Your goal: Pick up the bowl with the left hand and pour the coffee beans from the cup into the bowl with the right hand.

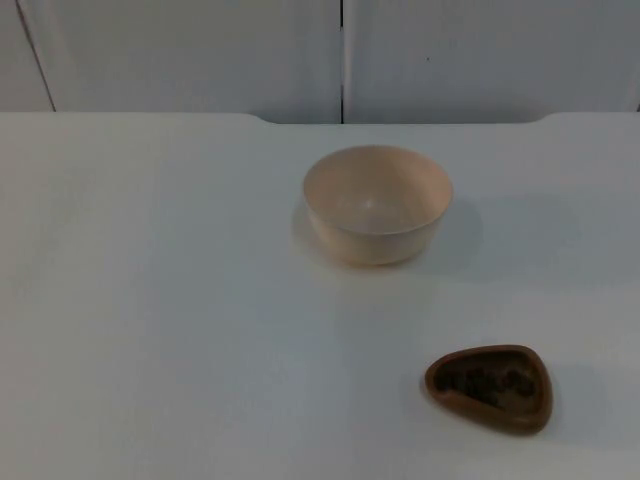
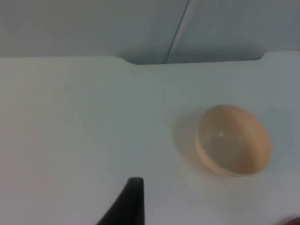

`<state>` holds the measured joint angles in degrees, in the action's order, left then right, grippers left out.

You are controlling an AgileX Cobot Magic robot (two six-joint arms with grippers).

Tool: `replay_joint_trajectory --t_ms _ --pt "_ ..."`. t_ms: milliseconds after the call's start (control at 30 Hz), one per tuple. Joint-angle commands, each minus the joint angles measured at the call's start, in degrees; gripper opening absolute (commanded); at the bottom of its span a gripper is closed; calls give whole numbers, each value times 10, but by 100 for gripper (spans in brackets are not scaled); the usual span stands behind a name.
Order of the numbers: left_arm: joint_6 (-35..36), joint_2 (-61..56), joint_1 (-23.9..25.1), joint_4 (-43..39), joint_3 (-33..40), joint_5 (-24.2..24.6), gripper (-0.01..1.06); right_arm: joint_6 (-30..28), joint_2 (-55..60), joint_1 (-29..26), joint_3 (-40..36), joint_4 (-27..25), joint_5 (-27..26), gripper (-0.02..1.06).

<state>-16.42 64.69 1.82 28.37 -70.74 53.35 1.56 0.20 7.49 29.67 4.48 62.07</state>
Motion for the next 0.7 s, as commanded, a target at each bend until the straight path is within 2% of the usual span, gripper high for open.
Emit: replay_joint_trajectory --t_ms 0,200,367,667 --pt "-2 18 -13 9 -16 5 101 -1 -2 -4 -1 1 -3 105" --pt "4 80 -82 0 -61 3 101 -1 -2 -4 -2 1 -3 105" --pt "59 155 -149 -63 -114 3 101 -1 -2 -4 -2 1 -3 105" --pt "114 264 -228 -125 -190 18 101 -1 -2 -4 -2 1 -3 105"
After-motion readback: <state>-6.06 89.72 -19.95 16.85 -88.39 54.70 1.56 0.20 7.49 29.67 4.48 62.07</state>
